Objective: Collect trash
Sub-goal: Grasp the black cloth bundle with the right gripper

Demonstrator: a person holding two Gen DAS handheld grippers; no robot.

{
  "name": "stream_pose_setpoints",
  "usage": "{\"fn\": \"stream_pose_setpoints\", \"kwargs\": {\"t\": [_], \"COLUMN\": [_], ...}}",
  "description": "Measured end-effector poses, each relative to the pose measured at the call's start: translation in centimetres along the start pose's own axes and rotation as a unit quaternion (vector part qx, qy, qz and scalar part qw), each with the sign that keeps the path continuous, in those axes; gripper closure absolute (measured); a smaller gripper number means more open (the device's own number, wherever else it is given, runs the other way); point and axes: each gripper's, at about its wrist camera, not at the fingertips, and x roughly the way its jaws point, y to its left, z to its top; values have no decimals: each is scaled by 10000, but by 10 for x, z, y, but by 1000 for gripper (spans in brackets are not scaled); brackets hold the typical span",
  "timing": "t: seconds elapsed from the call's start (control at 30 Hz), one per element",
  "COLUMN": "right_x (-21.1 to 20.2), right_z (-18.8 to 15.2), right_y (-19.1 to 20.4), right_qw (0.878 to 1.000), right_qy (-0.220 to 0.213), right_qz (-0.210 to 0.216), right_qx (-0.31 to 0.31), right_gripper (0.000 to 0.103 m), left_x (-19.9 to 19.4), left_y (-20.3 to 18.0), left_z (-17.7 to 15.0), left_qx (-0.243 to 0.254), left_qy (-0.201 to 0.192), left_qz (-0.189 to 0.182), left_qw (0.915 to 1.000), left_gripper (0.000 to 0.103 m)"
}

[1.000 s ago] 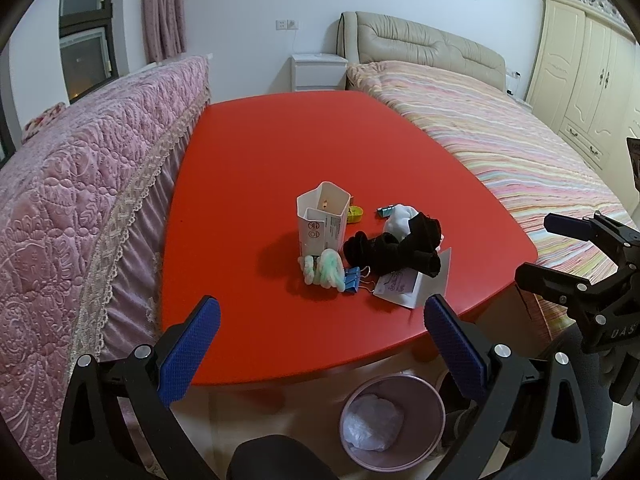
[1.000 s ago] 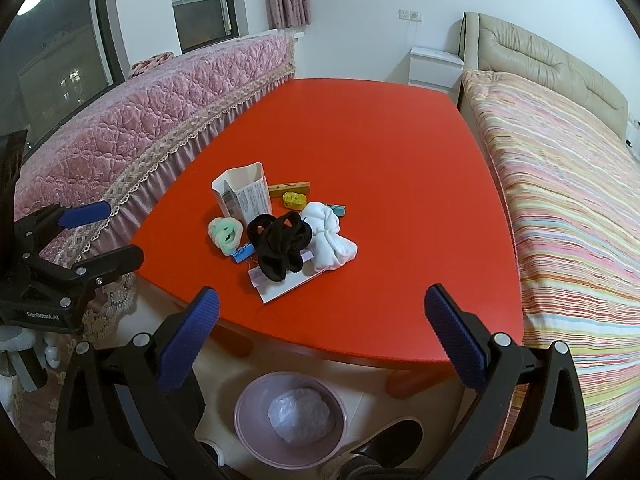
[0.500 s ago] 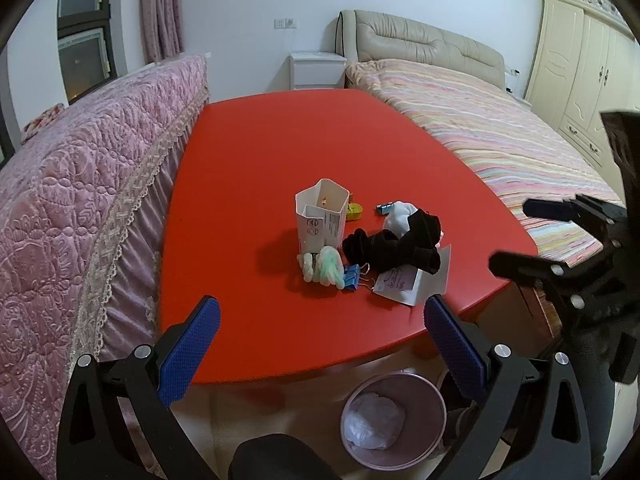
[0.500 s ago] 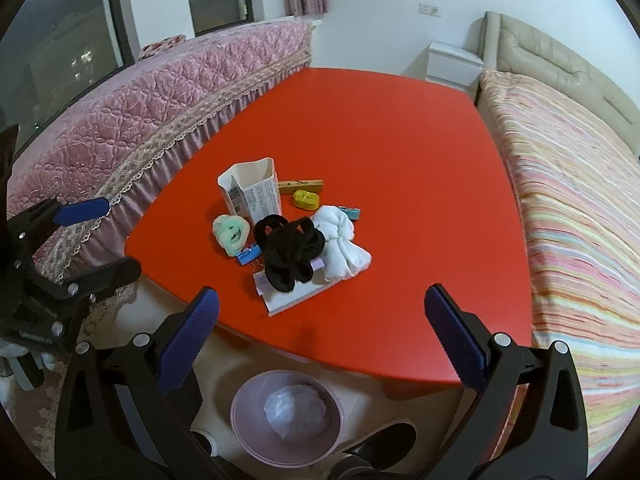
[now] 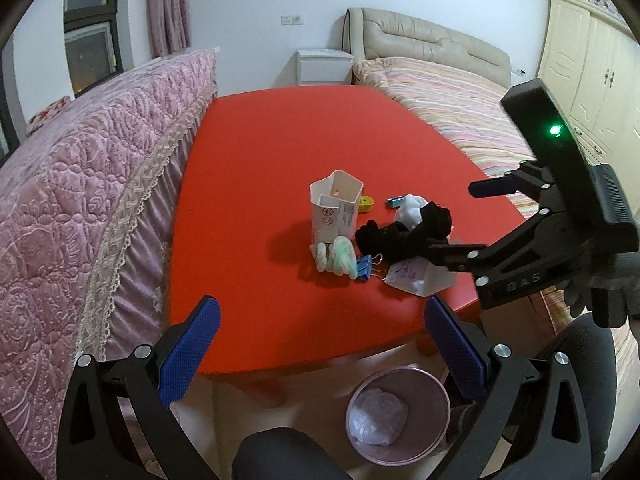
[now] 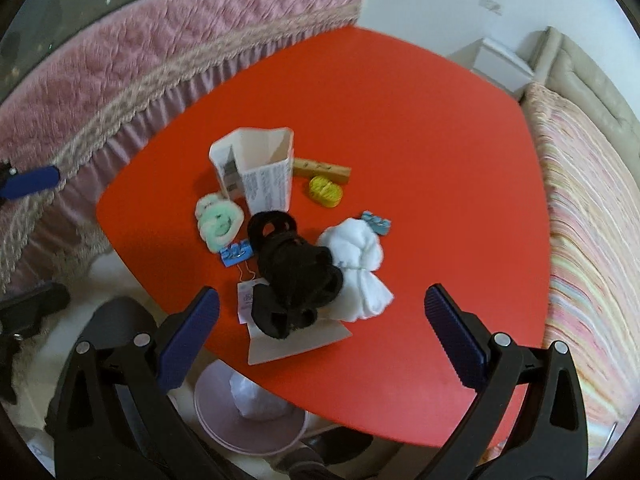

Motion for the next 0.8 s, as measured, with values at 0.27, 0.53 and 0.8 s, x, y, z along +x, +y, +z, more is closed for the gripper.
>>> {"fn": "stream_pose_setpoints", "kwargs": {"t": [0.27, 0.53, 0.8], "right_x": [11, -2, -34], "right_z": [2, -3, -9], "right_y": [4, -6, -26], "right_qw": [9998, 9989, 9912], "right_qy": [122, -248, -786], "right_qz": [145, 253, 463], "right_qx": [-17, 305, 962], "right_gripper": [61, 75, 76], "left_x": [0, 5, 14], "left_y": [7, 7, 7], "left_z": [-4, -2, 15], "left_qx": [-90, -114, -75], "left_qy": [29, 51, 30], "left_qz": [4, -41, -66], "left_qw": [10000, 9999, 9999], "left_gripper": [6, 6, 6]}}
